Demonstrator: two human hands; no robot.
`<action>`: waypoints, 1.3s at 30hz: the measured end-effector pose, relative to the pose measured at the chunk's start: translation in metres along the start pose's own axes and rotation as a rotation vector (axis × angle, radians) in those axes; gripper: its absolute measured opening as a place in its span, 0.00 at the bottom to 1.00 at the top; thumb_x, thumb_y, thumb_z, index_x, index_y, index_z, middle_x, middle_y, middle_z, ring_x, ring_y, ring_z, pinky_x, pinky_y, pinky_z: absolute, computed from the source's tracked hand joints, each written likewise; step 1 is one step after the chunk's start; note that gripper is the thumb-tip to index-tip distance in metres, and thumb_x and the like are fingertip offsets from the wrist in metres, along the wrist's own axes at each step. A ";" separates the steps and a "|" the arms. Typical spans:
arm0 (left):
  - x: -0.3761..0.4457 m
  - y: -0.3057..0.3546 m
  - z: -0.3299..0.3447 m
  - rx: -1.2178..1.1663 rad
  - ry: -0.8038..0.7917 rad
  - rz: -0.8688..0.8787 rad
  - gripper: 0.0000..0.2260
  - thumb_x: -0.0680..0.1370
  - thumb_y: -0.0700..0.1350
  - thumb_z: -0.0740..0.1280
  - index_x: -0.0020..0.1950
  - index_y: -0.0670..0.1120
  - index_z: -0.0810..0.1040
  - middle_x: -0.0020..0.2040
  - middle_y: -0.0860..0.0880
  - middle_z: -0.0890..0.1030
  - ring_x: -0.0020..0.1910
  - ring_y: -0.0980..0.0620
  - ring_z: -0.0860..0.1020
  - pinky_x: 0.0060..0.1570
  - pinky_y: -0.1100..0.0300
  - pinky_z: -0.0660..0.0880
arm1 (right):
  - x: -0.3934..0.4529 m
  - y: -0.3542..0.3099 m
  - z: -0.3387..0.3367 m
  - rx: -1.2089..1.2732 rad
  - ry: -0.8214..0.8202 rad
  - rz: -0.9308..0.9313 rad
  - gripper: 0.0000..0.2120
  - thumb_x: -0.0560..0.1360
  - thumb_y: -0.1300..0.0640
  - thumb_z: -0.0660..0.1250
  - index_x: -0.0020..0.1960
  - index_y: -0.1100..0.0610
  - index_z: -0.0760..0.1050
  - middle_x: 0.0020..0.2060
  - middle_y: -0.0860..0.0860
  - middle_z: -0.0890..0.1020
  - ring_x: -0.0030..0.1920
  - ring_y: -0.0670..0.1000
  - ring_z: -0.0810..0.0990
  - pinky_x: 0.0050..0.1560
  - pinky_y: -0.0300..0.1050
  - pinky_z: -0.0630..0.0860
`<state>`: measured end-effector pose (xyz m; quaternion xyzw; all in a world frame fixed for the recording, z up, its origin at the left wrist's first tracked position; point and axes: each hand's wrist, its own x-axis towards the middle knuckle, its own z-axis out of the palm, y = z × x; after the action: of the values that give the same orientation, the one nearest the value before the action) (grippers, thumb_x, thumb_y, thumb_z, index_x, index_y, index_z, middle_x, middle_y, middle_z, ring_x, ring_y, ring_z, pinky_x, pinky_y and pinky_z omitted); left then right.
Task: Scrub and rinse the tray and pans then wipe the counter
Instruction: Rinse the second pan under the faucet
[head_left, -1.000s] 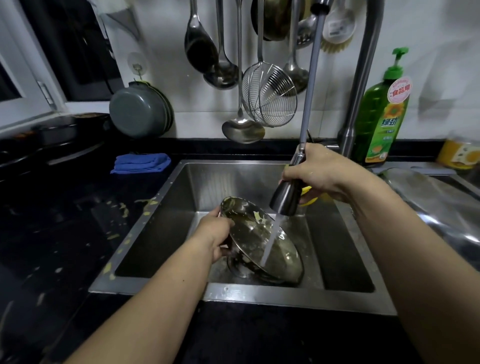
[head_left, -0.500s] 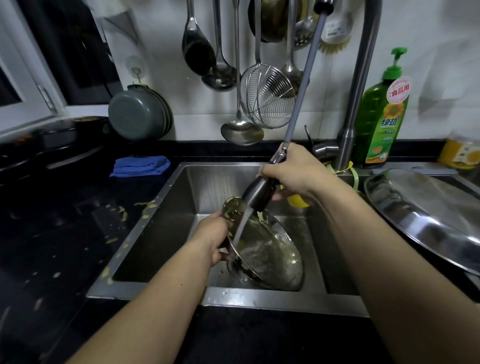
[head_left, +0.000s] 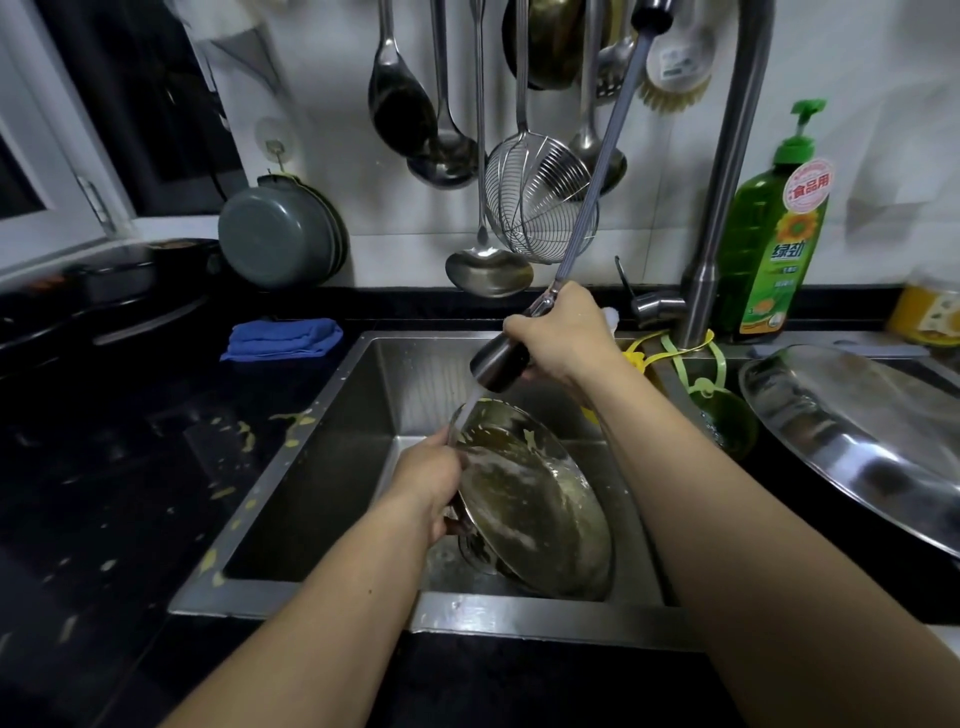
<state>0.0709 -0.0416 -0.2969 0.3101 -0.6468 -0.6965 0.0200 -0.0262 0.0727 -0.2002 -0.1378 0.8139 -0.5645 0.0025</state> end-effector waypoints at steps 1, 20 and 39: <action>0.001 0.000 0.000 0.005 0.007 -0.003 0.19 0.85 0.43 0.60 0.71 0.62 0.75 0.48 0.47 0.87 0.51 0.43 0.84 0.53 0.43 0.81 | 0.003 0.001 0.001 -0.027 0.020 -0.003 0.13 0.76 0.57 0.72 0.54 0.55 0.70 0.41 0.48 0.69 0.40 0.49 0.70 0.49 0.55 0.84; 0.009 -0.002 0.002 -0.005 0.058 0.009 0.28 0.79 0.31 0.60 0.72 0.58 0.77 0.48 0.48 0.85 0.53 0.42 0.82 0.55 0.42 0.80 | 0.039 0.035 -0.031 -0.411 0.238 -0.058 0.20 0.74 0.53 0.71 0.61 0.57 0.70 0.55 0.60 0.81 0.58 0.64 0.77 0.55 0.52 0.74; 0.012 -0.006 0.001 0.023 0.127 0.070 0.29 0.76 0.28 0.61 0.72 0.52 0.78 0.63 0.50 0.80 0.56 0.50 0.75 0.60 0.54 0.68 | 0.043 0.029 -0.026 -0.354 0.157 -0.051 0.21 0.75 0.52 0.73 0.63 0.56 0.68 0.59 0.60 0.77 0.58 0.63 0.77 0.60 0.54 0.76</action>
<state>0.0627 -0.0447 -0.3072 0.3311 -0.6625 -0.6669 0.0816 -0.0783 0.0965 -0.2113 -0.1121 0.8945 -0.4213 -0.0994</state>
